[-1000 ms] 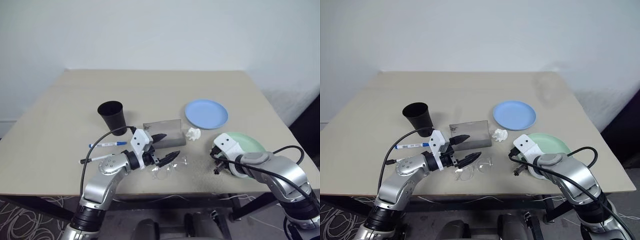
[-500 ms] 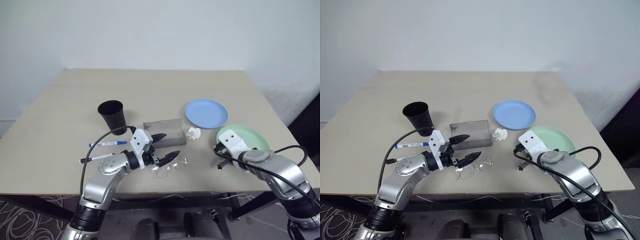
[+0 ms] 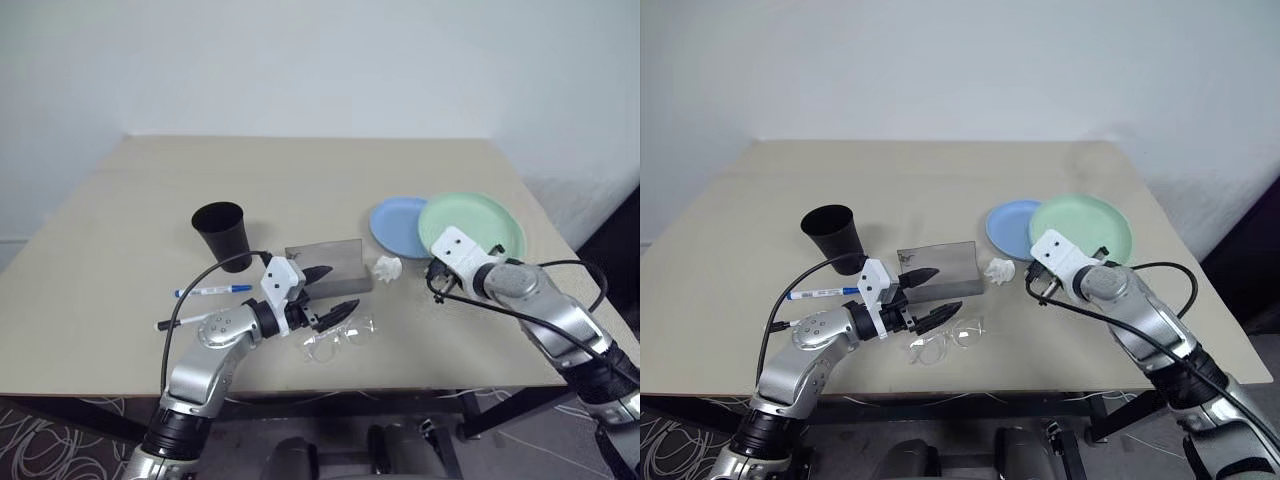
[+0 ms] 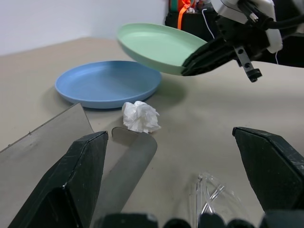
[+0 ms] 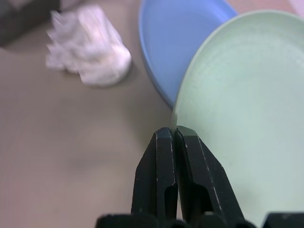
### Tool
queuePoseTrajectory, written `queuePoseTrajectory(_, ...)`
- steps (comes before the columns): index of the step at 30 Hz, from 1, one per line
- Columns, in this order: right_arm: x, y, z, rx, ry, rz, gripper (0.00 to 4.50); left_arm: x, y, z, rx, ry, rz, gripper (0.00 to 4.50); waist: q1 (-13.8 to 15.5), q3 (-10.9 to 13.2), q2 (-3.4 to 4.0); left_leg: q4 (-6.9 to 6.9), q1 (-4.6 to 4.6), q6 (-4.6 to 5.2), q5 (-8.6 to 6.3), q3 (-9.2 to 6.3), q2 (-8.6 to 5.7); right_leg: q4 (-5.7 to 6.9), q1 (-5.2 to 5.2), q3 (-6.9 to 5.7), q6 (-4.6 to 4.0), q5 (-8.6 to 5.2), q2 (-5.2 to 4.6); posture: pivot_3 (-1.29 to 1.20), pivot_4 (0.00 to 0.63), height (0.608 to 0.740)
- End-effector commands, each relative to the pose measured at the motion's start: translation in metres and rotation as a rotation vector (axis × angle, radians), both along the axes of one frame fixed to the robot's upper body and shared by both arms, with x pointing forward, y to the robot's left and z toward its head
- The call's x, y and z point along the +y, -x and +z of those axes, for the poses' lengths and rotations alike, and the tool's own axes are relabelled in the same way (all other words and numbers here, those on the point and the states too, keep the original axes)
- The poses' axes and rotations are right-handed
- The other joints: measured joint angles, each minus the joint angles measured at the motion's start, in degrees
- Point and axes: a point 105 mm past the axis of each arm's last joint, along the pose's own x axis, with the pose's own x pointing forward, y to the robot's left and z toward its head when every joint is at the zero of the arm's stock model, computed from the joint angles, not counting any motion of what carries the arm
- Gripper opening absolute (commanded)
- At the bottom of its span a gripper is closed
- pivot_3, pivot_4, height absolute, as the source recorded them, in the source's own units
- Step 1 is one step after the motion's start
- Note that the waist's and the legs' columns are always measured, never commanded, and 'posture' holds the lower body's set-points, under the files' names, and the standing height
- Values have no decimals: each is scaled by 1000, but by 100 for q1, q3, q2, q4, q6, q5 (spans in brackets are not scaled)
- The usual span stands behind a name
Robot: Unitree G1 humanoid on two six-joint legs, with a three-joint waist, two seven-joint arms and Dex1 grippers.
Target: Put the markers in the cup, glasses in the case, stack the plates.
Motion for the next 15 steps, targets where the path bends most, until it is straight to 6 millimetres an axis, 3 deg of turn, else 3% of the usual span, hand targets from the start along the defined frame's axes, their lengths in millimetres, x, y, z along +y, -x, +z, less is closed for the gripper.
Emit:
queuePoseTrajectory(1, 10, -23, 18, -99, 9, 97, 22, 0, -4, 13, -59, 6, 3, 4500, 4, 0, 0, 2, 0, 2, 2, -1, 0, 0, 2, 1, 0, 0, 1, 0, 0, 740)
queuePoseTrajectory(11, 28, -56, 3, -82, 30, 225, 22, 3, -3, 14, -67, 5, 28, 4500, 2, -1, 0, 15, 17, 11, -1, 7, -27, 69, -4, 64, 11, 9, 6, 0, 0, 740)
queuePoseTrajectory(15, 27, -66, 4, -91, 34, 214, 915, 6, -3, 16, -70, 1, 41, 4500, 0, -1, 1, 16, 44, 12, 0, 22, -27, 81, 6, 84, 11, 8, 10, 0, 0, 740)
